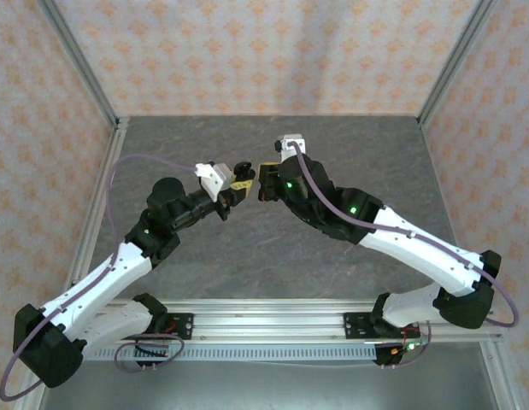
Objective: Insert wireless bluetooth earbuds into charging case
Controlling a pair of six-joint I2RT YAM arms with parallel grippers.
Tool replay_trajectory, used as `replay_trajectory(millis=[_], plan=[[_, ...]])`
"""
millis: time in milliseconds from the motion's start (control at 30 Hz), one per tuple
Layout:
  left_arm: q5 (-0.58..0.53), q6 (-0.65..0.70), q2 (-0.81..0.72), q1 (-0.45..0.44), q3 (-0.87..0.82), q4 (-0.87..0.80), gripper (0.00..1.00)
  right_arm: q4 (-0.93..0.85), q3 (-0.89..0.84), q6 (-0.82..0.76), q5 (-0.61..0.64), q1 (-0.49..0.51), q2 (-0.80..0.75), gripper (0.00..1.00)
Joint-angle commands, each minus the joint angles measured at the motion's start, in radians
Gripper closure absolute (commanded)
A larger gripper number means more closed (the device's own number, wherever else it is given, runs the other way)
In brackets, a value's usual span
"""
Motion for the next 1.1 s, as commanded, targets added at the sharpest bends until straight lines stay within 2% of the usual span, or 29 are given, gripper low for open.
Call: replay_trajectory(millis=[0,400,1067], plan=[[-0.022,-0.017,0.001,-0.009,0.034,0.054,1.0,0.138,-0.013,-0.033,-0.042,0.014,-0.006,0.98],[0.006,-0.035,-0.004,-0.009,0.044,0.051,1.0,0.251,-0.064,-0.128,-0.144,0.017,0.0,0.98],[0.026,-0.056,-0.017,-0.009,0.054,0.043,1.0,0.276,-0.116,-0.255,-0.101,0.017,0.01,0.97]])
